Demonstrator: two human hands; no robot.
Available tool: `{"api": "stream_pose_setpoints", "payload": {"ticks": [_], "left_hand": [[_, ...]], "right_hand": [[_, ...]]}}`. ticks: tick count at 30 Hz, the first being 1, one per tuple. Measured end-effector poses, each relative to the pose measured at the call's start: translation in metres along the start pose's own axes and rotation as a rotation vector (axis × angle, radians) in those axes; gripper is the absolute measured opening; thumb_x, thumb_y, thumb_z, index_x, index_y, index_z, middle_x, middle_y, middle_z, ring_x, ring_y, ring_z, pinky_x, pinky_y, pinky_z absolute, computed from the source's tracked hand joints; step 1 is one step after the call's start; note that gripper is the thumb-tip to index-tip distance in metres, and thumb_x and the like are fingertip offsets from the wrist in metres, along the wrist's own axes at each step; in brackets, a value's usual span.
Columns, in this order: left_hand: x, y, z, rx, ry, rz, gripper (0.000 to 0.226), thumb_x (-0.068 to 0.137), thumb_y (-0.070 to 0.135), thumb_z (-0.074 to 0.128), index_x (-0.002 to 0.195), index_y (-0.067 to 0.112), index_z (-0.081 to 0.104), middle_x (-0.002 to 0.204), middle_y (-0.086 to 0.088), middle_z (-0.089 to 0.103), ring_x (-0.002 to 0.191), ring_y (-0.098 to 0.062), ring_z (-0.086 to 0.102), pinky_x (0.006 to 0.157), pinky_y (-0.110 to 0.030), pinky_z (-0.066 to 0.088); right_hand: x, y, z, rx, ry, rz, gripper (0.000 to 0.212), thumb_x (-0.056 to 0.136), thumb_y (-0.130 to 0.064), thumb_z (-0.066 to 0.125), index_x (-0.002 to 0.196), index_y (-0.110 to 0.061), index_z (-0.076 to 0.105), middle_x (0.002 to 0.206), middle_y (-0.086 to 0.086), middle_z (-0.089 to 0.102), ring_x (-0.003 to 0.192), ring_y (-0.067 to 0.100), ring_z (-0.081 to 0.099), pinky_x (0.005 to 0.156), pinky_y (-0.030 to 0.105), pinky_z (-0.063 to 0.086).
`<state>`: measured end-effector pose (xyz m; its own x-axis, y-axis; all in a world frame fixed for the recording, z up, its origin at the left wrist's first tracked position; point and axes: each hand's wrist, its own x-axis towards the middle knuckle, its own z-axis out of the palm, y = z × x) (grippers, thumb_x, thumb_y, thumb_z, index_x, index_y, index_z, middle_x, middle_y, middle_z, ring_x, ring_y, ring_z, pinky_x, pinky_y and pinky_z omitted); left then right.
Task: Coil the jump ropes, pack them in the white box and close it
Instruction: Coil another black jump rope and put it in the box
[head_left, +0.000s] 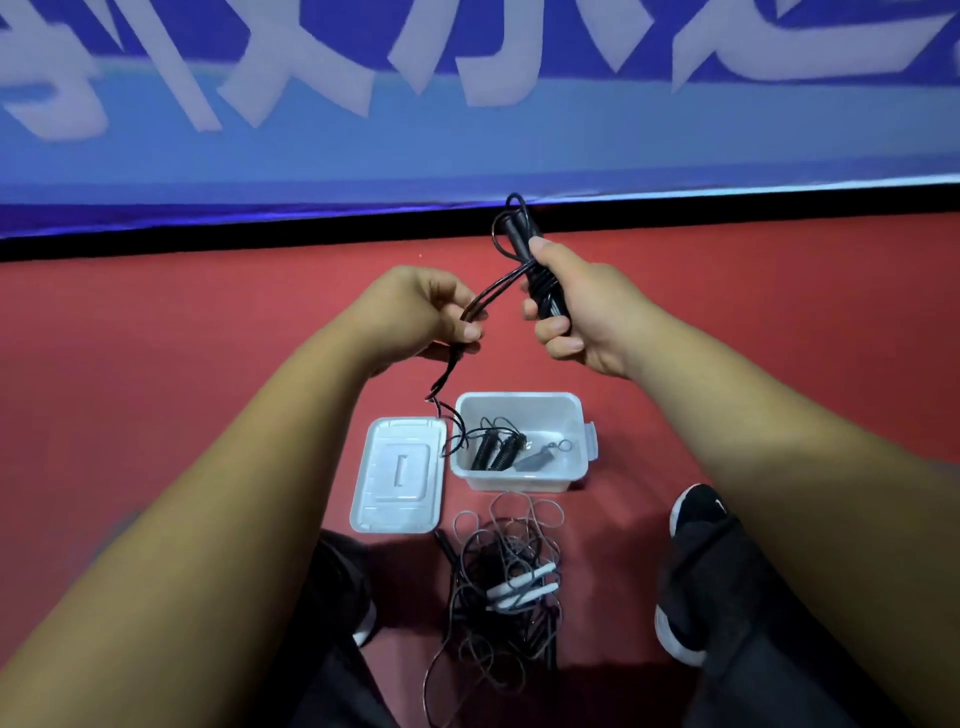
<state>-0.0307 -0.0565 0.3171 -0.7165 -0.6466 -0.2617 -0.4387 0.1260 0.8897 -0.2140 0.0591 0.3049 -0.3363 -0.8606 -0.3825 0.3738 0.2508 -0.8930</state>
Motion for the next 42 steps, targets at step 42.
{"api": "stream_pose_setpoints", "payload": {"ticks": [42], "left_hand": [[-0.077, 0.144, -0.054, 0.257, 0.1, 0.354, 0.013, 0.093, 0.015, 0.078, 0.105, 0.012, 0.076, 0.085, -0.004, 0.071, 0.077, -0.014, 0.063, 0.078, -0.036, 0.049]], "right_hand": [[-0.116, -0.134, 0.035, -0.002, -0.047, -0.342, 0.019, 0.102, -0.032, 0.053, 0.097, -0.014, 0.051, 0.081, 0.008, 0.059, 0.048, 0.013, 0.028, 0.039, 0.02, 0.016]]}}
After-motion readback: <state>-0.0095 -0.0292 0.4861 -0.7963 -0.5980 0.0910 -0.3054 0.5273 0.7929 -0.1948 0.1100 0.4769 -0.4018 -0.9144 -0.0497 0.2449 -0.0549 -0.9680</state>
